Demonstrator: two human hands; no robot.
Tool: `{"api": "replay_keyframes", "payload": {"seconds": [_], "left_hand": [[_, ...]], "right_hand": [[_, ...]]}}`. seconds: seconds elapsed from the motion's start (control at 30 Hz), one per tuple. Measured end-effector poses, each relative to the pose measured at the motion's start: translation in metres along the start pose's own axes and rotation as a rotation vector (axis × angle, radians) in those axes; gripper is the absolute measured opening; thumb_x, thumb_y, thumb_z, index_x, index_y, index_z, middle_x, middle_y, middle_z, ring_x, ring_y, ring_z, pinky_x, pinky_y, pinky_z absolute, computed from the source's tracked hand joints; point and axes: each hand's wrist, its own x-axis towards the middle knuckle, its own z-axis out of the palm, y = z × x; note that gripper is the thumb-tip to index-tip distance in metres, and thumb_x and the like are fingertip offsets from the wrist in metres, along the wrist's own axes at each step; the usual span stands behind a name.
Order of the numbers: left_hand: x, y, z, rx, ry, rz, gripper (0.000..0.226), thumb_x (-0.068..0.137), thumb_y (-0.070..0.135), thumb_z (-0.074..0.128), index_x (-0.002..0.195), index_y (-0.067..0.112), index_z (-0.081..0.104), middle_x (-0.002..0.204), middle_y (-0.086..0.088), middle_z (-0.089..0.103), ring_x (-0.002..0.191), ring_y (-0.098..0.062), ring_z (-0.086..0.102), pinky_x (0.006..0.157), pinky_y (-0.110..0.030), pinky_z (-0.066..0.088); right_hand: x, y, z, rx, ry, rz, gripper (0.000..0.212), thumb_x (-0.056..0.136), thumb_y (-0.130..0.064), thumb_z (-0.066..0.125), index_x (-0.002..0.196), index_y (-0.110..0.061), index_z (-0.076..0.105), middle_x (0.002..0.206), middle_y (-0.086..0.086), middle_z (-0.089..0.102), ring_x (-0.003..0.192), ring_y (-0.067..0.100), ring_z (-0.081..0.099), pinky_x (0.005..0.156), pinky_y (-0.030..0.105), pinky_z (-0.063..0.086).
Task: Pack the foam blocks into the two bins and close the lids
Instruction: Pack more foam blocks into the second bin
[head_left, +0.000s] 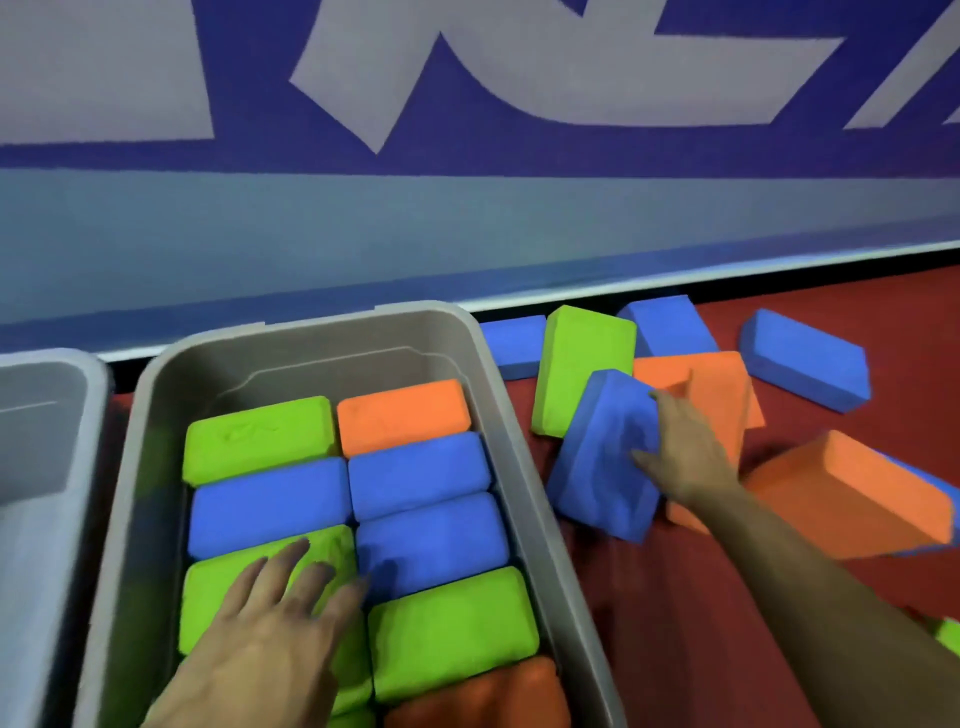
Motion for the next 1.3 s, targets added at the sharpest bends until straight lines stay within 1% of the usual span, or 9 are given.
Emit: {"api": "replay_keyframes", "payload": {"seconds": [0.17,0.37,0.47,0.57,0.7,0.9,1.03,1.13,1.3], "left_hand": [[0.004,0.000,0.015,-0.005,0.158,-0.009,0.046,0.069,0.019,0.029,0.107,0.031,0.052,0.086,-0.002,0.072,0.107,-0.028,0.047,0.112,-0.025,0.008],[0.046,0.015,0.008,-0.125,0.115,0.100,0.070,0.044,0.034,0.055,0.113,0.030,0.051,0.096,0.003,0.071,0.111,-0.025,0.047,0.078,-0.040,0.057],[0.060,0.038,0.006,-0.167,0.074,0.071,0.067,0.049,0.041,0.043,0.114,0.030,0.052,0.098,0.005,0.070,0.111,-0.027,0.055,0.073,-0.043,0.059],[0.077,0.057,0.007,-0.186,0.035,0.118,0.067,0.052,0.039,0.035,0.116,0.030,0.053,0.102,0.003,0.068,0.109,-0.029,0.062,0.076,-0.043,0.058],[0.126,0.082,-0.004,-0.277,0.050,0.133,0.062,0.065,0.036,0.041,0.125,0.025,0.053,0.114,-0.003,0.060,0.119,-0.035,0.052,0.095,-0.047,0.050],[0.236,0.140,0.012,-0.140,-0.178,0.156,0.099,0.084,0.042,0.065,0.151,0.014,-0.002,0.157,-0.015,0.010,0.146,-0.035,0.000,0.118,-0.046,0.010],[0.241,0.172,0.045,-0.083,-0.292,0.190,0.112,0.079,0.057,0.065,0.151,0.011,-0.007,0.152,-0.012,0.023,0.137,-0.035,0.029,0.109,-0.053,0.025],[0.231,0.179,0.054,0.025,-0.239,0.198,0.099,0.081,0.054,0.063,0.149,0.008,0.007,0.137,-0.012,0.035,0.114,-0.034,0.047,0.096,-0.050,0.032],[0.235,0.181,0.050,-0.037,-0.208,0.251,0.078,0.074,0.037,0.072,0.133,0.009,0.031,0.126,-0.014,0.043,0.108,-0.033,0.044,0.089,-0.048,0.035]], "right_hand": [[0.084,0.003,0.020,-0.134,-0.231,0.030,0.121,0.046,-0.029,0.085,0.144,0.000,0.020,0.139,0.023,0.041,0.130,0.037,0.038,0.105,0.046,0.037],[0.051,0.019,0.051,-0.390,-0.316,0.006,0.115,0.061,-0.052,0.080,0.148,-0.010,0.016,0.141,0.013,0.040,0.129,0.036,0.035,0.104,0.045,0.037],[0.059,0.024,0.047,-0.267,-0.146,0.047,0.118,0.059,-0.044,0.085,0.150,-0.014,0.015,0.152,0.012,0.023,0.140,0.034,0.020,0.110,0.050,0.030],[0.071,0.016,0.044,-0.303,-0.266,0.054,0.131,0.056,-0.048,0.085,0.152,-0.015,0.003,0.155,0.009,0.017,0.142,0.032,0.019,0.114,0.048,0.023],[0.059,-0.009,0.027,-0.455,-0.078,-0.113,0.084,0.058,-0.060,0.077,0.125,-0.019,0.048,0.121,0.008,0.045,0.113,0.031,0.043,0.095,0.042,0.036],[0.012,-0.015,-0.002,-0.238,-0.235,-0.306,0.074,0.055,-0.075,0.047,0.101,-0.019,0.051,0.099,0.004,0.052,0.091,0.027,0.051,0.079,0.042,0.046],[0.034,0.006,-0.027,0.077,-0.251,-0.179,0.026,0.079,-0.041,0.059,0.085,-0.017,0.067,0.081,0.003,0.069,0.080,0.024,0.063,0.074,0.042,0.049],[0.078,0.025,-0.018,-0.099,0.025,-0.142,0.033,0.079,-0.021,0.062,0.112,-0.012,0.060,0.112,0.012,0.065,0.106,0.032,0.059,0.088,0.042,0.048],[0.110,0.034,0.025,-0.676,-0.370,-0.080,0.074,0.090,-0.021,0.046,0.153,-0.023,0.006,0.161,0.003,0.011,0.147,0.031,0.011,0.113,0.058,0.019]]}}
